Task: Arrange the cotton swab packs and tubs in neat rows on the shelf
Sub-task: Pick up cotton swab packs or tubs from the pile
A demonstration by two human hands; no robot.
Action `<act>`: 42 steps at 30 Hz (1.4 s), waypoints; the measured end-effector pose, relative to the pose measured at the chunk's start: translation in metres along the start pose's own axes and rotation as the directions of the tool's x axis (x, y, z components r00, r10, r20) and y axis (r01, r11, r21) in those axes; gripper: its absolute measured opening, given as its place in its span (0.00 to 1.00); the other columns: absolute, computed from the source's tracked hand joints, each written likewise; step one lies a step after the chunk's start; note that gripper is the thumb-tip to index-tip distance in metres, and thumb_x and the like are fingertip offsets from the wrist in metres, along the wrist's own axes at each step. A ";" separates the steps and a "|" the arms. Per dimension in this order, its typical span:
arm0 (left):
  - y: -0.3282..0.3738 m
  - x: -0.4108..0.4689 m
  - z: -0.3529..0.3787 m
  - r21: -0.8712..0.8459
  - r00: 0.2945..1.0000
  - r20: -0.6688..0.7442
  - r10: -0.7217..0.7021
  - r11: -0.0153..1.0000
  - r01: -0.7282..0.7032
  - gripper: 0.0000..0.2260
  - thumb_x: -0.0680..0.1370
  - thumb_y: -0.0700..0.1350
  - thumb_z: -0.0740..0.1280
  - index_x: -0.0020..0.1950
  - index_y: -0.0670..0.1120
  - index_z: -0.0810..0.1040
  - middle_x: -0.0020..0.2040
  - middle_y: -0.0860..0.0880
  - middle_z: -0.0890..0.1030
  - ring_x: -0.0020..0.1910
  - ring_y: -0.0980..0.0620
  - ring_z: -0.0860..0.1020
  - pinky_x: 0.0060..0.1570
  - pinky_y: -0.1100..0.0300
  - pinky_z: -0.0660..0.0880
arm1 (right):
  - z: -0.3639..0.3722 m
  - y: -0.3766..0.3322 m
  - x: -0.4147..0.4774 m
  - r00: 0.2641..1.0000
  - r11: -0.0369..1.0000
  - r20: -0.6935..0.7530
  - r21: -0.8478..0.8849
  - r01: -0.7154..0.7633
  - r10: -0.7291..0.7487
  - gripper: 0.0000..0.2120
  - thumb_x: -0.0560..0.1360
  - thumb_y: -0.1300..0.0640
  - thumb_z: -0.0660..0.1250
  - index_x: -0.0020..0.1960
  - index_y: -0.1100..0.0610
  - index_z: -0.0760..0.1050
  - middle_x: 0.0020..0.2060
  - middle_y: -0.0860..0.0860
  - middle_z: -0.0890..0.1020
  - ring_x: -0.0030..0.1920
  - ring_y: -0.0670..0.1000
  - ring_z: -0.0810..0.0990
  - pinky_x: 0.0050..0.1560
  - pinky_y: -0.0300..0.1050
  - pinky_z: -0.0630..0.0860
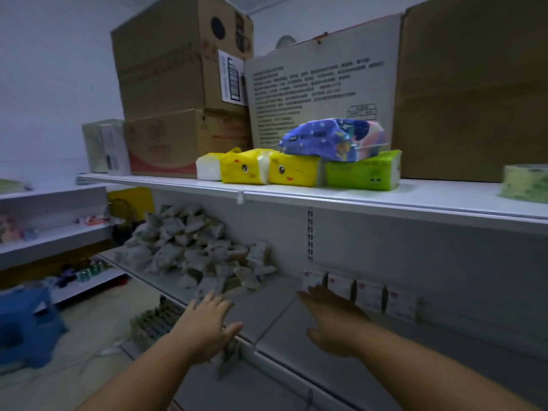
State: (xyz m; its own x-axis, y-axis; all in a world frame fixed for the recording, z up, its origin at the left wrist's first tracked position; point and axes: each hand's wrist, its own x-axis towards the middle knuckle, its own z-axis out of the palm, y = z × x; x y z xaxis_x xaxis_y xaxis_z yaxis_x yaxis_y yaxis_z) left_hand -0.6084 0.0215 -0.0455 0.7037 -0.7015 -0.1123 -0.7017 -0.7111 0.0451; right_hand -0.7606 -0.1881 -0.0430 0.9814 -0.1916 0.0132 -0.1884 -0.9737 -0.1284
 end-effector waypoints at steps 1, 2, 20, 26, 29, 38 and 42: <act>-0.011 0.009 0.003 -0.004 1.000 -0.001 -0.007 1.000 0.007 0.29 0.79 0.64 0.50 0.77 0.51 0.54 0.79 0.51 0.50 0.77 0.50 0.43 0.75 0.47 0.45 | 0.006 -0.002 0.014 1.000 1.000 0.010 -0.005 0.009 -0.009 0.33 0.79 0.48 0.56 0.77 0.48 0.41 0.77 0.49 0.43 0.77 0.50 0.43 0.75 0.46 0.48; -0.020 0.018 0.006 -0.007 1.000 -0.002 -0.006 1.000 0.006 0.29 0.79 0.64 0.50 0.77 0.52 0.54 0.79 0.51 0.50 0.77 0.50 0.43 0.74 0.47 0.45 | 0.013 -0.003 0.029 1.000 1.000 0.019 -0.015 0.021 -0.020 0.33 0.79 0.48 0.56 0.77 0.48 0.41 0.77 0.49 0.43 0.77 0.50 0.42 0.75 0.46 0.47; -0.197 0.184 -0.026 -0.163 0.990 -0.071 -0.119 0.981 0.106 0.25 0.78 0.55 0.62 0.73 0.50 0.62 0.70 0.48 0.69 0.67 0.49 0.69 0.63 0.59 0.68 | 0.033 -0.065 0.314 0.967 0.986 -0.194 -0.058 0.159 -0.167 0.23 0.76 0.49 0.62 0.70 0.54 0.66 0.66 0.54 0.70 0.65 0.55 0.69 0.63 0.48 0.68; -0.235 0.241 -0.008 -0.539 0.977 -0.054 -0.205 0.830 0.145 0.27 0.78 0.59 0.62 0.72 0.47 0.63 0.68 0.48 0.71 0.58 0.50 0.73 0.49 0.63 0.66 | 0.068 -0.087 0.342 0.985 0.995 -0.137 -0.010 0.102 -0.102 0.08 0.73 0.52 0.65 0.44 0.57 0.76 0.46 0.54 0.81 0.47 0.53 0.78 0.42 0.39 0.66; -0.248 0.266 0.002 -0.681 0.976 -0.011 -0.216 0.717 0.151 0.34 0.76 0.60 0.63 0.75 0.45 0.57 0.73 0.47 0.65 0.67 0.46 0.70 0.53 0.60 0.69 | 0.083 -0.098 0.345 0.981 0.993 -0.190 -0.114 0.013 -0.034 0.24 0.65 0.36 0.62 0.46 0.56 0.79 0.46 0.52 0.81 0.48 0.54 0.79 0.53 0.44 0.72; -0.258 0.294 0.027 -0.835 0.996 -0.006 -0.094 0.548 0.046 0.30 0.72 0.52 0.72 0.70 0.43 0.68 0.66 0.44 0.73 0.61 0.44 0.74 0.58 0.56 0.73 | 0.099 -0.129 0.339 0.964 0.970 -0.167 -0.092 -0.224 0.206 0.26 0.68 0.37 0.68 0.58 0.53 0.76 0.61 0.50 0.75 0.66 0.51 0.68 0.74 0.48 0.52; -0.262 0.285 0.017 -0.906 0.978 -0.165 -0.130 0.411 -0.098 0.19 0.72 0.43 0.72 0.60 0.44 0.71 0.55 0.46 0.76 0.50 0.45 0.77 0.48 0.55 0.75 | 0.093 -0.142 0.329 0.916 0.946 -0.266 0.200 -0.254 0.302 0.18 0.71 0.42 0.69 0.55 0.54 0.77 0.50 0.43 0.72 0.51 0.44 0.70 0.45 0.33 0.66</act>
State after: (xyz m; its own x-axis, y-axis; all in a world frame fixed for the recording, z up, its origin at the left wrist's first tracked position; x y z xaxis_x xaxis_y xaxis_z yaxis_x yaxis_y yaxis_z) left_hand -0.2255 0.0088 -0.1067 0.7977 -0.6012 0.0478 -0.2563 -0.2662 0.9292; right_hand -0.4080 -0.1015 -0.1124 0.8317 -0.5020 0.2373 -0.4199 -0.8482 -0.3229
